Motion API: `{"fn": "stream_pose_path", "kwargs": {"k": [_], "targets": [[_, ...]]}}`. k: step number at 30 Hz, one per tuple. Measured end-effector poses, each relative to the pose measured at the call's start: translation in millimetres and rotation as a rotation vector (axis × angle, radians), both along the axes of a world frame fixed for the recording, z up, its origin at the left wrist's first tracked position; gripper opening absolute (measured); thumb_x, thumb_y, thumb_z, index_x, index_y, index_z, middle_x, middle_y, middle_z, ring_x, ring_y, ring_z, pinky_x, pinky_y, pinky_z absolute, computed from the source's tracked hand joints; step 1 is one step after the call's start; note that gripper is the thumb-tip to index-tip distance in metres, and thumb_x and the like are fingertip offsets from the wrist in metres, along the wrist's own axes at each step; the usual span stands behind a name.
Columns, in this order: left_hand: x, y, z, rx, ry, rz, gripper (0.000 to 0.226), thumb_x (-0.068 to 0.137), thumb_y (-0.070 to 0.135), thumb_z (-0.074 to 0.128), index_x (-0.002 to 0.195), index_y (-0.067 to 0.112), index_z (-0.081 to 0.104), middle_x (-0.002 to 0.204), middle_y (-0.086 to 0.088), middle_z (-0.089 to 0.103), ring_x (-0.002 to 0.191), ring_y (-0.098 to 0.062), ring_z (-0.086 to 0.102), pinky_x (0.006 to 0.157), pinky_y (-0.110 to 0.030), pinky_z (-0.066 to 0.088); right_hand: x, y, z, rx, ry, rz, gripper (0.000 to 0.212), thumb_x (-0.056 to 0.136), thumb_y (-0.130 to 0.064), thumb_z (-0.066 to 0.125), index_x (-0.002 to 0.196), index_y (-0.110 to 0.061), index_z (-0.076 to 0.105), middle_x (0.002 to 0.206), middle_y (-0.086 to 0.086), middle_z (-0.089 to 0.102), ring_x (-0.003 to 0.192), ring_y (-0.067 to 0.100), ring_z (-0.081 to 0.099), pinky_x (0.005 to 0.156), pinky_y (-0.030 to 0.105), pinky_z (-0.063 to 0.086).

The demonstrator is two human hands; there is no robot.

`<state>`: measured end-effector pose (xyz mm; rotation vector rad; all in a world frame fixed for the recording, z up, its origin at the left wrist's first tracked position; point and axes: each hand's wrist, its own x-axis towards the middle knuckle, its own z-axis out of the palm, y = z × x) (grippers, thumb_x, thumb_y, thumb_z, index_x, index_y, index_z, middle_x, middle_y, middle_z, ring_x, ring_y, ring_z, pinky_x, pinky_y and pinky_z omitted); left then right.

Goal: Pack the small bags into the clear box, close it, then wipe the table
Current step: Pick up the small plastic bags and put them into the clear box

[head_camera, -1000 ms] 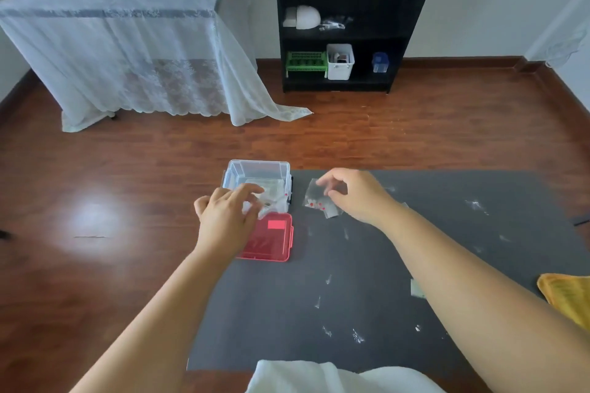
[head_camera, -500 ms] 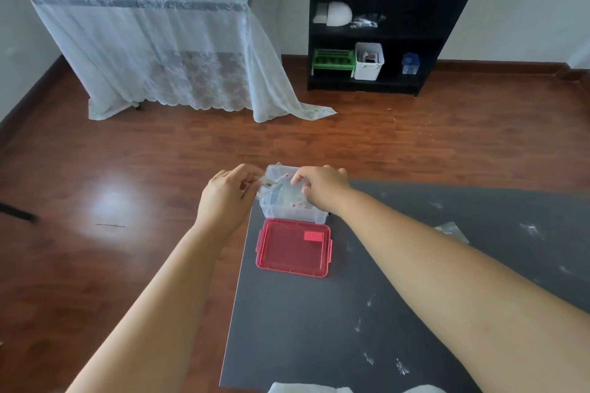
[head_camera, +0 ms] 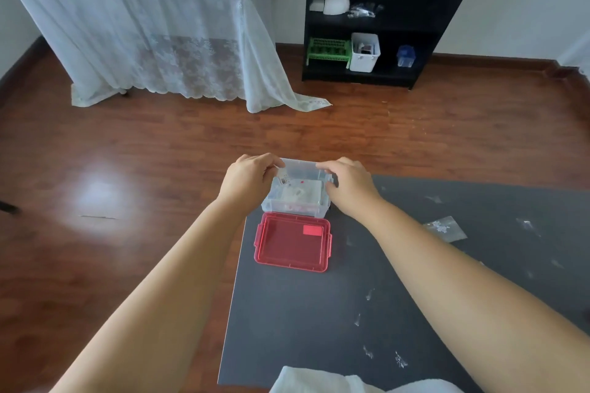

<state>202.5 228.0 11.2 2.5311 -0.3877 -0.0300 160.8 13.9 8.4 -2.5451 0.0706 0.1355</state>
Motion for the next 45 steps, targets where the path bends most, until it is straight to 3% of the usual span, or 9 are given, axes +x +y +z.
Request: {"fn": "stream_pose_path", "kwargs": {"k": [3,5,8,13,20,24,32,42,45], "targets": [[4,-15,-9,0.092,0.139,-0.077,0.028,0.094,0.015,0.047,0.107,0.028,0.068,0.092,0.006,0.069,0.099,-0.023,0.055,0.084,-0.034,0.042,-25,-16,-5,0.049,-0.001,-0.033,0.041,0.090,-0.008,0.054,0.125,-0.027,0.061,0.109,-0.004,0.057,0.108,0.021,0.047,0.088,0.035,0.040],[4,-24,-17,0.175,0.167,-0.099,0.030,0.095,0.018,0.045,0.106,0.035,0.067,0.085,0.016,0.063,0.106,-0.018,0.051,0.094,-0.033,0.026,-43,-27,-11,0.075,0.000,-0.055,0.039,0.089,-0.008,0.055,0.122,-0.027,0.063,0.104,-0.008,0.054,0.106,0.018,0.048,0.087,0.034,0.042],[4,-36,-24,0.258,0.165,-0.076,0.033,0.097,0.023,0.041,0.106,0.041,0.067,0.080,0.017,0.060,0.115,-0.014,0.042,0.087,-0.031,0.011,-70,-47,-19,0.091,0.007,-0.117,0.036,0.089,-0.009,0.055,0.119,-0.028,0.064,0.105,-0.009,0.056,0.107,0.016,0.048,0.091,0.034,0.042],[-5,-44,-22,0.396,0.053,-0.085,0.034,0.097,0.027,0.039,0.113,0.040,0.067,0.120,0.012,0.061,0.117,-0.022,0.039,0.088,-0.037,0.013,-115,-93,-27,0.114,-0.012,-0.250,0.033,0.090,-0.010,0.058,0.114,-0.032,0.065,0.103,-0.011,0.057,0.101,0.014,0.048,0.080,0.027,0.038],[-62,-105,-5,0.089,-0.101,-0.272,0.024,0.088,0.025,0.059,0.107,0.034,0.071,0.104,0.008,0.061,0.103,-0.026,0.049,0.081,-0.034,0.029,-176,-180,-28,0.043,0.110,-0.473,0.040,0.086,-0.010,0.063,0.122,-0.028,0.062,0.113,0.000,0.060,0.107,0.026,0.053,0.088,0.036,0.042],[-94,-154,-12,0.127,-0.021,-0.508,0.026,0.088,0.027,0.060,0.112,0.031,0.070,0.111,0.004,0.058,0.104,-0.027,0.049,0.089,-0.038,0.041,-198,-219,-31,-0.043,0.250,-0.518,0.046,0.084,-0.010,0.062,0.127,-0.026,0.059,0.122,0.007,0.061,0.112,0.032,0.053,0.094,0.043,0.045],[-113,-231,-33,0.362,0.141,-0.691,0.038,0.095,0.034,0.047,0.132,0.034,0.055,0.140,0.017,0.048,0.124,-0.022,0.037,0.102,-0.033,0.033,-215,-246,-40,-0.073,0.302,-0.487,0.040,0.083,-0.024,0.070,0.123,-0.022,0.064,0.113,0.006,0.059,0.106,0.028,0.054,0.093,0.041,0.044],[-114,-302,-45,0.280,0.271,-0.381,0.024,0.090,0.035,0.057,0.106,0.019,0.064,0.121,-0.003,0.053,0.118,-0.027,0.044,0.095,-0.038,0.040,-216,-253,-42,-0.027,0.297,-0.474,0.008,0.081,-0.017,0.064,0.083,-0.018,0.071,0.099,0.007,0.056,0.091,0.028,0.056,0.082,0.038,0.050],[-116,-313,-51,0.275,0.292,-0.327,0.032,0.085,0.030,0.066,0.113,0.017,0.057,0.120,-0.007,0.049,0.115,-0.030,0.045,0.093,-0.040,0.042,-213,-253,-39,-0.007,0.311,-0.457,0.023,0.078,-0.012,0.062,0.063,-0.029,0.057,0.095,0.004,0.058,0.090,0.025,0.057,0.078,0.037,0.050]]}}
